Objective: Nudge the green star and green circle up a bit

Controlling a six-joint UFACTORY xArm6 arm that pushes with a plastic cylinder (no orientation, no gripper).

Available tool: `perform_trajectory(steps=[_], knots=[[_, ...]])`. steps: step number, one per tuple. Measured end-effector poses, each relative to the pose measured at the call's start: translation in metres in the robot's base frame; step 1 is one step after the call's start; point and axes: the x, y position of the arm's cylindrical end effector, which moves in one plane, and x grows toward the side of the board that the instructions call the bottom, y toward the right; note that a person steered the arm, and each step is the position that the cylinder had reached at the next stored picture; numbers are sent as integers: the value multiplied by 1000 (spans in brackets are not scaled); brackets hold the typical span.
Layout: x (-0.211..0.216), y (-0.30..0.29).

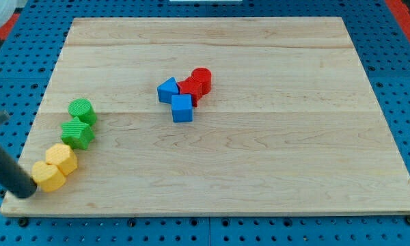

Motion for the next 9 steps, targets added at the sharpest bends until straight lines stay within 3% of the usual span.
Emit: perform_trajectory(steps=[2,9], knots=[[-40,37],[-57,37]])
